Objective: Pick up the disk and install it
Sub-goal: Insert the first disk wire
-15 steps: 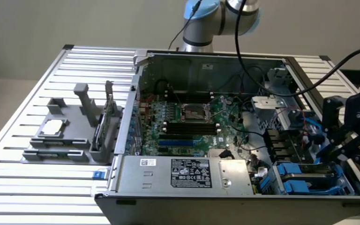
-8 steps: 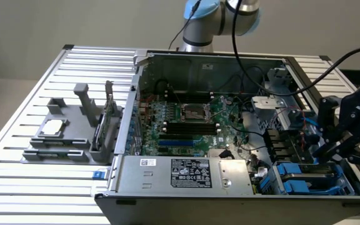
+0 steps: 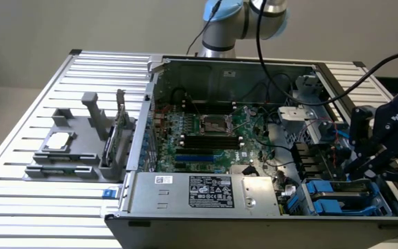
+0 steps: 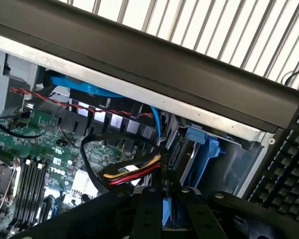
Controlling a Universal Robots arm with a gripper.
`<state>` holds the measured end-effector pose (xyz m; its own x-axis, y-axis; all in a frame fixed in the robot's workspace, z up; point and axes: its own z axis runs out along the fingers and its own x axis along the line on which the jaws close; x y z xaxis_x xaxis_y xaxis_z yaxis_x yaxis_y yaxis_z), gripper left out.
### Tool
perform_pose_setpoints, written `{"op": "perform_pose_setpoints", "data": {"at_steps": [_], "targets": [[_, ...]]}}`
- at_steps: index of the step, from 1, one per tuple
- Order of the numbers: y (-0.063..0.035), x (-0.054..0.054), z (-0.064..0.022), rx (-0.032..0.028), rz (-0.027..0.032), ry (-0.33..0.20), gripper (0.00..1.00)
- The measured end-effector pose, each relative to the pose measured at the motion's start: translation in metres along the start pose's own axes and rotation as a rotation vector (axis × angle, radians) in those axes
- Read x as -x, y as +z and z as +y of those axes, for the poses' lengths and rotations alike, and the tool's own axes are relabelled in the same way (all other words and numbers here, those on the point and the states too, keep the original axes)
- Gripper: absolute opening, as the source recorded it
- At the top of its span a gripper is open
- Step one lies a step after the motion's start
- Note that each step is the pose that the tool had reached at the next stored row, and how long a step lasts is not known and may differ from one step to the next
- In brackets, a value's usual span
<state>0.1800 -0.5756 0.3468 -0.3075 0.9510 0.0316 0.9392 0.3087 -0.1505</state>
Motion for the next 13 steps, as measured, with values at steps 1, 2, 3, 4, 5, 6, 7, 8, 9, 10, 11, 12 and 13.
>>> {"op": "perform_pose_setpoints", "data": {"at_steps": [1, 2, 3, 4, 5, 6, 7, 8, 9, 10, 11, 12, 13], "targets": [[-0.0001, 0.0000, -0.0001, 0.0002, 0.0013, 0.012, 0.16], [0.0000, 0.0000, -0.0001, 0.0005, 0.0027, 0.025, 0.16], [0.0001, 0.0000, -0.0001, 0.0007, 0.0040, 0.037, 0.16], [0.0001, 0.0000, -0.0001, 0.0008, 0.0051, 0.049, 0.16], [0.0001, 0.0000, -0.0001, 0.0009, 0.0061, 0.062, 0.16], [0.0001, 0.0000, -0.0001, 0.0010, 0.0070, 0.075, 0.16], [0.0001, 0.0000, -0.0001, 0.0011, 0.0079, 0.088, 0.16], [0.0001, 0.0000, -0.0001, 0.0012, 0.0088, 0.100, 0.16], [0.0001, 0.0000, -0.0001, 0.0012, 0.0097, 0.114, 0.16], [0.0001, 0.0000, -0.0001, 0.0013, 0.0107, 0.127, 0.16], [0.0001, 0.0000, 0.0000, 0.0013, 0.0114, 0.140, 0.16], [0.0001, 0.0000, -0.0001, 0.0014, 0.0121, 0.152, 0.16], [0.0001, 0.0000, -0.0001, 0.0014, 0.0128, 0.165, 0.16]]}}
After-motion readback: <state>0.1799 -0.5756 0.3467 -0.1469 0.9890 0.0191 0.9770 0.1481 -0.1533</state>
